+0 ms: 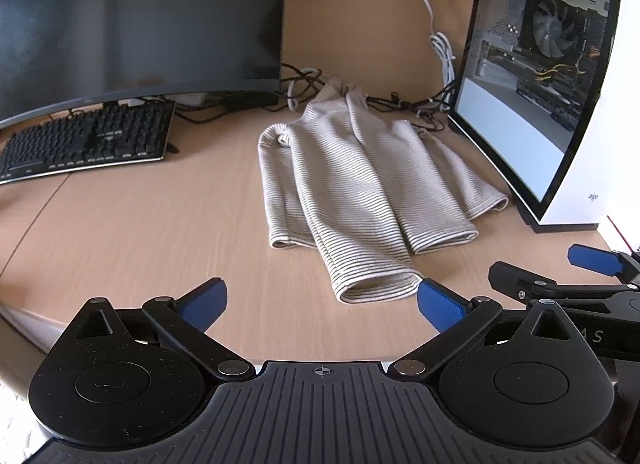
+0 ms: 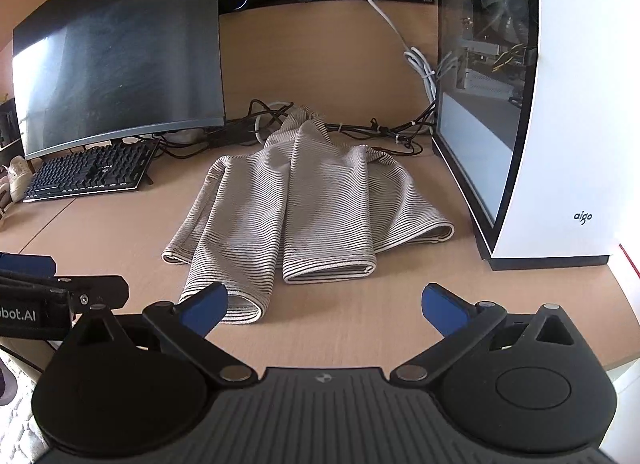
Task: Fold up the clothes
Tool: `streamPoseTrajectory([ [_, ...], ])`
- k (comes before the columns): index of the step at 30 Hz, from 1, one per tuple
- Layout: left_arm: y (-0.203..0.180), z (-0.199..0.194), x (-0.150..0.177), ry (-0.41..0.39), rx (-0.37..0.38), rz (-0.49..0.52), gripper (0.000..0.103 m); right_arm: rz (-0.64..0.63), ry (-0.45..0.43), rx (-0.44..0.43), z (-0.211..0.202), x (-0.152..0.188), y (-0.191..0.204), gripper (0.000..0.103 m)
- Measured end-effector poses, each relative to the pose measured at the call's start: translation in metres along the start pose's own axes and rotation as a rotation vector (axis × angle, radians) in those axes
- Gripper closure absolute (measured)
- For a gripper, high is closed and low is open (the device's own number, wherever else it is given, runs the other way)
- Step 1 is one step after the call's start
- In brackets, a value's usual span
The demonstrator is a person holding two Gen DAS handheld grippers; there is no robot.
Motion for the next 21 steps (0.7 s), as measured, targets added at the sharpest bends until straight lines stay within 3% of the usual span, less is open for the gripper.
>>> streamPoseTrajectory([
  [21,-0.0031,-0.0012,0.0026,-0.002,0.0,0.004,0.0,0.007,0.017,-0.015,0.0028,-0.0012,0.0006,0.0],
])
Point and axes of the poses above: each gripper's, at about its wrist camera, not at the fingertips, and z roughly the way its jaws point, y to its left, x to its underside, the point moved 5 cm from there along z, roughly the way its jaws point, and after that the axes turned 15 degrees about -x, right-handed, at the moved point
